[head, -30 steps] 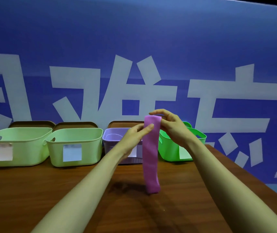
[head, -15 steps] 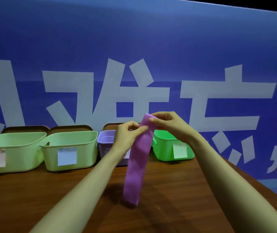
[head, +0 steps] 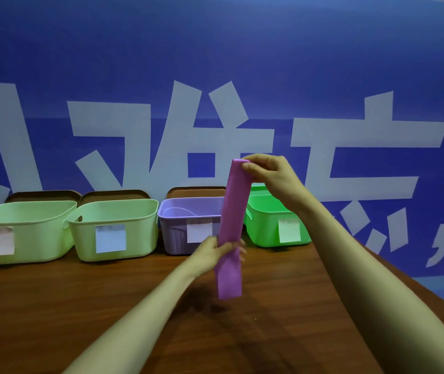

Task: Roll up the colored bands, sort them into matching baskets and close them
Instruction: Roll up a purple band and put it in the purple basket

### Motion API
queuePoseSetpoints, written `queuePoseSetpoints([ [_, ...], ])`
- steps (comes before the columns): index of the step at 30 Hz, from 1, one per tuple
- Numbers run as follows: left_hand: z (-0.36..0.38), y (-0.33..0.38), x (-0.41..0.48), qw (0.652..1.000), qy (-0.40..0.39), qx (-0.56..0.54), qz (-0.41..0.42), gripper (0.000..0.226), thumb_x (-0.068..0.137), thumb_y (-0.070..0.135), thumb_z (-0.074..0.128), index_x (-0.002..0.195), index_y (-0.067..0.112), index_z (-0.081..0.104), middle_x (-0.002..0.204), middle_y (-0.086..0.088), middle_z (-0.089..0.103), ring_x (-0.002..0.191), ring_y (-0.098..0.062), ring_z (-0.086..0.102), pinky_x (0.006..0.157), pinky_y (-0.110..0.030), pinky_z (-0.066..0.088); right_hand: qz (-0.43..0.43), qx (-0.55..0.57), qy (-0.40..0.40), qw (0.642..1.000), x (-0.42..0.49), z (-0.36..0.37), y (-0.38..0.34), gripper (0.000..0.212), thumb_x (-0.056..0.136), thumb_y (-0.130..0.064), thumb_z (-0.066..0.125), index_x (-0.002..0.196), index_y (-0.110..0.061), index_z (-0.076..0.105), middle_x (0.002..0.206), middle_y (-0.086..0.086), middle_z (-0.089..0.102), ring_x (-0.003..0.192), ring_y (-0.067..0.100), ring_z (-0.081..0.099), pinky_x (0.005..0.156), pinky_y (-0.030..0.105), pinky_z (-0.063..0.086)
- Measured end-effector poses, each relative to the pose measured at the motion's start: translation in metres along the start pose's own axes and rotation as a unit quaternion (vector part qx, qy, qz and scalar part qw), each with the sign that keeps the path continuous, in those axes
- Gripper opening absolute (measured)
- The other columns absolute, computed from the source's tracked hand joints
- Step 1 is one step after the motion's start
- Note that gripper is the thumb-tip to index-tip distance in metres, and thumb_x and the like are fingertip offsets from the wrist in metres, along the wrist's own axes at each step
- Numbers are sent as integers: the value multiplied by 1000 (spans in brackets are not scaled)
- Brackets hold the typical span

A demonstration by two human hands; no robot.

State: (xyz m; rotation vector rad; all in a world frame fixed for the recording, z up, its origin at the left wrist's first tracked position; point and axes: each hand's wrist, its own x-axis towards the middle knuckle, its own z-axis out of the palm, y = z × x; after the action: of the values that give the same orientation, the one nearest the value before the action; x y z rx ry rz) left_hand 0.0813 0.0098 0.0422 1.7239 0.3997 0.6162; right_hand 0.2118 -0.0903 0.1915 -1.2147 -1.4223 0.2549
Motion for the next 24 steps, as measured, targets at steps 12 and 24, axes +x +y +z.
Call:
queuePoseSetpoints([
  [12,-6,24,-1,992,108,33,63,26,86,18,67,112,17,61,105,2,68,91,-8,66,74,-16,53,26,-5,-12,1000,-5,-1,10,16,88,-10,65,104,-6,68,86,3,69,73,1,64,69,17,53],
  [24,-17,39,-39,997,21,76,18,29,79,13,74,105,19,65,95,10,71,82,3,67,62,-14,51,37,35,-45,998,-18,3,-5,7,91,-11,61,96,-16,64,85,-1,65,73,-1,63,68,20,54],
])
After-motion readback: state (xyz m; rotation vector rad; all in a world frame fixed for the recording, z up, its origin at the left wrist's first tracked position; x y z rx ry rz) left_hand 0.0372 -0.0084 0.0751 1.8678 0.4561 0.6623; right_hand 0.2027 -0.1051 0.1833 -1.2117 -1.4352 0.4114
